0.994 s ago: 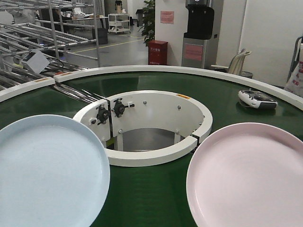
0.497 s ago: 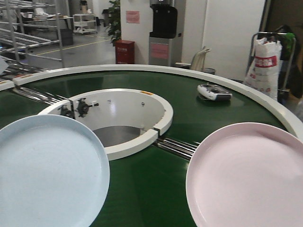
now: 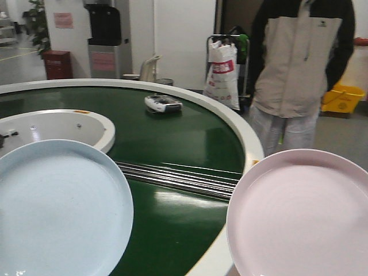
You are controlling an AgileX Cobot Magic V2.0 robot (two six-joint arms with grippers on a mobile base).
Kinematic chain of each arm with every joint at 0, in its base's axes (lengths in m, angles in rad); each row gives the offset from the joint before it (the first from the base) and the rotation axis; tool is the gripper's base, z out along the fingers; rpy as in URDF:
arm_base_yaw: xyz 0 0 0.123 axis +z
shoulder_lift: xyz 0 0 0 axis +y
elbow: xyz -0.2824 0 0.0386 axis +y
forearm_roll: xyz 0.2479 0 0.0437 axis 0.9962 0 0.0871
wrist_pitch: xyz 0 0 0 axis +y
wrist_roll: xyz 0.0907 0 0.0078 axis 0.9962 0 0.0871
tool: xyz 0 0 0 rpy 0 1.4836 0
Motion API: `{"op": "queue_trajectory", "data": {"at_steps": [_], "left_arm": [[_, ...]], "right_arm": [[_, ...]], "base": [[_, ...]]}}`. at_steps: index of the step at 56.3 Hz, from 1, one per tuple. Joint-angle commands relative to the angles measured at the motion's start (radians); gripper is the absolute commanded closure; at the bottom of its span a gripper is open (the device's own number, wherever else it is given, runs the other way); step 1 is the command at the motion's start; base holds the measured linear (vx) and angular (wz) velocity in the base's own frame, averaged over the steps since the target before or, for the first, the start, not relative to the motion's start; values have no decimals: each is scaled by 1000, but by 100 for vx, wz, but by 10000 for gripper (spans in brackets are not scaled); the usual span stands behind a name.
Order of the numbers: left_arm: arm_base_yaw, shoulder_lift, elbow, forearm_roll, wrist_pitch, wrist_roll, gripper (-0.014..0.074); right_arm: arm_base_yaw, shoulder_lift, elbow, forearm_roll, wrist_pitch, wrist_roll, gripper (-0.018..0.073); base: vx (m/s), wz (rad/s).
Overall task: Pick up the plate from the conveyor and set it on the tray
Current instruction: 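Lift both held plates off the conveyor, then hold both plates while the base drives to the table with the tray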
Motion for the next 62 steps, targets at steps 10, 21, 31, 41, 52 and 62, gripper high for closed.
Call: {"op": "queue_trajectory", "data": {"at_steps": [10,21,31,41,52,62], "left_arm": [[-5,-4,-32,-16,-87,-7,602],[-5,-4,-32,-16,-87,-7,602],[-5,-4,-32,-16,-87,-7,602],[-5,-4,-32,-16,-87,-7,602],[-5,-4,-32,-16,-87,-7,602],[-5,-4,-32,-16,-87,-7,602]], "right_arm": [[-1,-4,-30,3,-73,1,568],[-1,-4,-30,3,-65,1,568],[-1,-4,-30,3,-65,1,568],[-1,-4,-30,3,-65,1,568],[-1,-4,-30,3,-65,1,568],[-1,-4,-30,3,-65,1,568]], "base": [[-16,-64],[-15,-59],[-12,-55],[-9,-55],[-3,-53],[5,-57]]}}
